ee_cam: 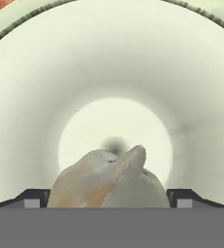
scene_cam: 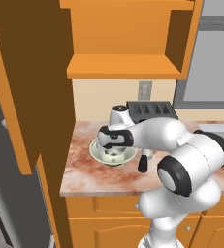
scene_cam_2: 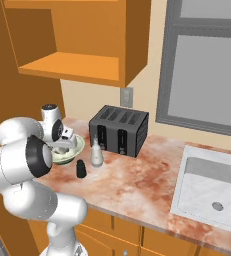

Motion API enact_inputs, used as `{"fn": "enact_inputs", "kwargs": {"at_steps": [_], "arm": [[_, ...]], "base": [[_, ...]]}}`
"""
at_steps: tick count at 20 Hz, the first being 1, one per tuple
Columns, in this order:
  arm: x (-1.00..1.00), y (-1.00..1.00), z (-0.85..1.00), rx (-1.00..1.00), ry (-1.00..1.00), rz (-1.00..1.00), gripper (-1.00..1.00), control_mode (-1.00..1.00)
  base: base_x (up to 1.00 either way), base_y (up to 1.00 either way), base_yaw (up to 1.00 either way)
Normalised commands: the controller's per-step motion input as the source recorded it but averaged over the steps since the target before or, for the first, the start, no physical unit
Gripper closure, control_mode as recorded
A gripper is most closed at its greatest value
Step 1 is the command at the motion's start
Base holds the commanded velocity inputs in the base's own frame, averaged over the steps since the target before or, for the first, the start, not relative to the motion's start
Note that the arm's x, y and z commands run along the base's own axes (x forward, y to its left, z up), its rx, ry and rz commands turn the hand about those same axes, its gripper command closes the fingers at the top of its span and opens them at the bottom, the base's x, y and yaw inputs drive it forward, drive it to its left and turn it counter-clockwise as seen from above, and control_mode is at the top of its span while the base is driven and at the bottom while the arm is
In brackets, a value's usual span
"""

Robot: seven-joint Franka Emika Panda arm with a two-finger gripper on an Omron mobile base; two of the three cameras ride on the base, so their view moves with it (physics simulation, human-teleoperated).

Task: Retrieve the bottle and the shaker from the cabinet and place them next to the mixing bowl on the counter. Then add garlic from the fridge to the mixing bowl.

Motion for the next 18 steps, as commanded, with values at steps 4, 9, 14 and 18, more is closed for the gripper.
{"fn": "enact_inputs", "kwargs": {"at_steps": [4,9,14,18], "arm": [[0.05,0.01,-0.24,0.00,0.00,0.00,1.00,-1.00],[0.01,0.02,-0.05,0.00,0.00,0.00,1.00,-1.00],[0.03,0.00,0.00,0.00,0.00,0.00,1.00,-1.00],[0.16,0.00,0.00,0.00,0.00,0.00,1.00,-1.00]], "base": [[0.00,0.00,0.00],[0.00,0.00,0.00],[0.00,0.00,0.00],[0.00,0.00,0.00]]}}
